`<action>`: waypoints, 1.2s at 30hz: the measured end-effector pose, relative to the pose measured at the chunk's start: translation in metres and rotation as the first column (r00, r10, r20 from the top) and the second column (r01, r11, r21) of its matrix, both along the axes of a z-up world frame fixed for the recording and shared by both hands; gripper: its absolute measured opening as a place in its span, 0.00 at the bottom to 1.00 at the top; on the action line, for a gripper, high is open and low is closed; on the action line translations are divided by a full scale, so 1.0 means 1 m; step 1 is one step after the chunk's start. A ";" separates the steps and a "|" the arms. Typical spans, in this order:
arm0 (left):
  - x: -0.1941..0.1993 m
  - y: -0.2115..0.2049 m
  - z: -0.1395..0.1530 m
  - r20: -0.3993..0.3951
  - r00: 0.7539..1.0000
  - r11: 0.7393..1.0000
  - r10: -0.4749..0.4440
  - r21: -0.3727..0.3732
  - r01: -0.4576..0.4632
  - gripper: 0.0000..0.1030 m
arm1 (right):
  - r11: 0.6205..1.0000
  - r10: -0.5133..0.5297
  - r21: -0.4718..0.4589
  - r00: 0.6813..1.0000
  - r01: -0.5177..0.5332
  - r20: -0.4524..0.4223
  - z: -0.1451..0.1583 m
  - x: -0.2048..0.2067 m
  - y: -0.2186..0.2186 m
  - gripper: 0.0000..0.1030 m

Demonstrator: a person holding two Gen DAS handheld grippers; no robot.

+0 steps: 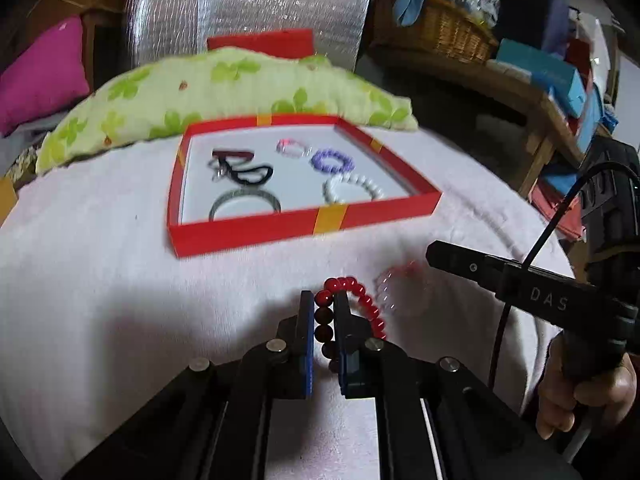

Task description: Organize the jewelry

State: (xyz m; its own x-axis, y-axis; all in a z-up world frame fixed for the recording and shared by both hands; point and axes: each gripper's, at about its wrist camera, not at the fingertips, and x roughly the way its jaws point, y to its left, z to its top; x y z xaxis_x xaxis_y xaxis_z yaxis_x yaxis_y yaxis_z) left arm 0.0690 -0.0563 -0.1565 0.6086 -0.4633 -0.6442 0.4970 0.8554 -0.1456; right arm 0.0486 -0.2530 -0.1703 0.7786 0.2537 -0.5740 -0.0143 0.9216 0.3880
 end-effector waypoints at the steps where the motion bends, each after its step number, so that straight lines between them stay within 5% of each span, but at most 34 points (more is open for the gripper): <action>1: 0.000 0.002 0.002 0.004 1.000 1.000 0.001 -0.008 -0.001 0.09 | 1.000 -0.002 0.005 1.000 0.002 0.004 0.002 0.000 -0.001 0.09; 9: 0.003 0.020 0.014 0.011 0.999 0.997 0.043 -0.067 -0.042 0.09 | 0.999 -0.005 0.049 0.998 0.009 -0.069 -0.001 0.001 -0.009 0.13; 12: 0.005 0.023 0.016 0.018 0.998 0.996 0.066 -0.060 -0.065 0.09 | 1.000 -0.002 0.008 0.995 0.002 -0.103 -0.005 0.004 -0.001 0.52; 13: 0.005 0.024 0.015 0.019 0.997 0.996 0.071 -0.057 -0.070 0.09 | 1.000 -0.001 -0.007 0.996 0.000 -0.094 -0.005 0.004 0.001 0.54; 17: 0.006 0.026 0.016 0.021 0.996 0.995 0.085 -0.052 -0.084 0.09 | 0.992 0.019 -0.126 0.997 -0.028 -0.072 -0.005 0.004 0.019 0.49; 21: 0.005 0.027 0.016 0.031 0.995 0.995 0.091 -0.041 -0.090 0.09 | 0.957 0.018 -0.287 0.995 -0.045 -0.094 -0.016 0.007 0.039 0.13; 25: 0.004 0.029 0.018 0.042 0.994 0.995 0.098 -0.041 -0.096 0.09 | 0.933 0.030 -0.359 1.000 -0.027 0.002 0.000 -0.004 0.045 0.08; 36: 0.001 0.030 0.022 0.050 0.995 0.995 0.089 -0.049 -0.086 0.09 | 0.986 0.005 -0.165 0.996 0.010 0.091 0.028 -0.014 0.014 0.08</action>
State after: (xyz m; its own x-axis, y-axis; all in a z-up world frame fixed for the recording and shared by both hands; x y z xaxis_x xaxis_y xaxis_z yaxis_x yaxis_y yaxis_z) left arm 0.0703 -0.0265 -0.1344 0.6803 -0.4357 -0.5893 0.4286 0.8888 -0.1624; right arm 0.0349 -0.2392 -0.1427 0.8299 0.1591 -0.5347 -0.0398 0.9729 0.2276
